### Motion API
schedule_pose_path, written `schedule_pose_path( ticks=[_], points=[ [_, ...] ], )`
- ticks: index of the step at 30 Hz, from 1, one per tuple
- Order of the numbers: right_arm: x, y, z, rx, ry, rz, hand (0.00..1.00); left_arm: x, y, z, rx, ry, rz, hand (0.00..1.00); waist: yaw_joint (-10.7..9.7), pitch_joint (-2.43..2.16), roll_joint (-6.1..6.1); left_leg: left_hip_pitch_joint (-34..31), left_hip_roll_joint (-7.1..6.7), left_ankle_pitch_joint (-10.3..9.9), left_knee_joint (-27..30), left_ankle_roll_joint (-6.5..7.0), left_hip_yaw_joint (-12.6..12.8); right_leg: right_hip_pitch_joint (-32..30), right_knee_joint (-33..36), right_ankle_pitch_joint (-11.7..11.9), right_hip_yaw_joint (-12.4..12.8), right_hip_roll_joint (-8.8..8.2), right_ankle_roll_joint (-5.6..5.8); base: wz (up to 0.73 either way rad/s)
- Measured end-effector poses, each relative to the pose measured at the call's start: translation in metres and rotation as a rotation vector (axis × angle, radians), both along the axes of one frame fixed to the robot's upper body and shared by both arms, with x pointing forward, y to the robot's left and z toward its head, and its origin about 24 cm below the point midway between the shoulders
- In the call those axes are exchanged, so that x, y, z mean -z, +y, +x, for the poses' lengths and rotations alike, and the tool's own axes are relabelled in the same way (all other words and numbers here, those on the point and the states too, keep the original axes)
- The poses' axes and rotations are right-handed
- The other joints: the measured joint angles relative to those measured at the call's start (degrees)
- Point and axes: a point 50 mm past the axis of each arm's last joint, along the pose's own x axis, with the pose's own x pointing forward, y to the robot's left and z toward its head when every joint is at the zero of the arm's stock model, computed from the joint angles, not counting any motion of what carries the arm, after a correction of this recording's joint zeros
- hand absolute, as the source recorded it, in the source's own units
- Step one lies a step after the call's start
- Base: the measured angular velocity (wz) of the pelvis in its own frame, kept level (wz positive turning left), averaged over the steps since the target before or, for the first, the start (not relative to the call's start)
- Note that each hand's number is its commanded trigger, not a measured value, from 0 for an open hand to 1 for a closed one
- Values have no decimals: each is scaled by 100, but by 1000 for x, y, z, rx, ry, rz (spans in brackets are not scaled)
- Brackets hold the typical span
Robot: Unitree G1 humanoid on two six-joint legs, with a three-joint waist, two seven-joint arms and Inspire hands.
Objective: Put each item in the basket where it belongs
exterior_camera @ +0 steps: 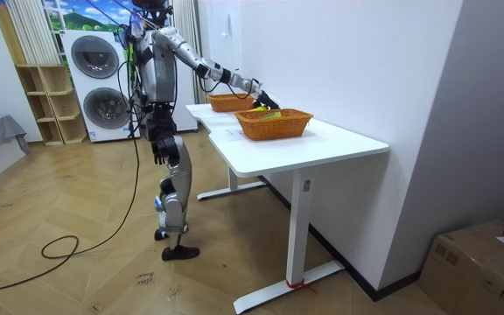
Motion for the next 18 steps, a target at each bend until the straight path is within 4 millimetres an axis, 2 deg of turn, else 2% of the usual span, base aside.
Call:
schedule_pose_path(
  ticks=[6, 15, 18],
  points=[
    [-1, 5, -2, -21, -15, 11, 100, 0, 1, -3, -8, -2, 2, 0, -30, -2, 8, 47, 9, 0, -15, -1, 13, 31, 0, 0, 20, 14, 0, -1],
    [-9, 30, -4, -148, -24, 57, 100, 0, 2, -8, -42, -8, -11, 0, -165, -7, 7, 238, 16, 1, -101, 0, 127, 148, -2, -1, 159, -1, 1, -6],
    [-13, 35, -4, -174, -39, 69, 100, 0, 3, -9, -65, -13, -10, 0, -221, -24, -12, 279, 18, 2, -111, -1, 147, 169, 0, -1, 171, 6, 2, -3]
  ],
)
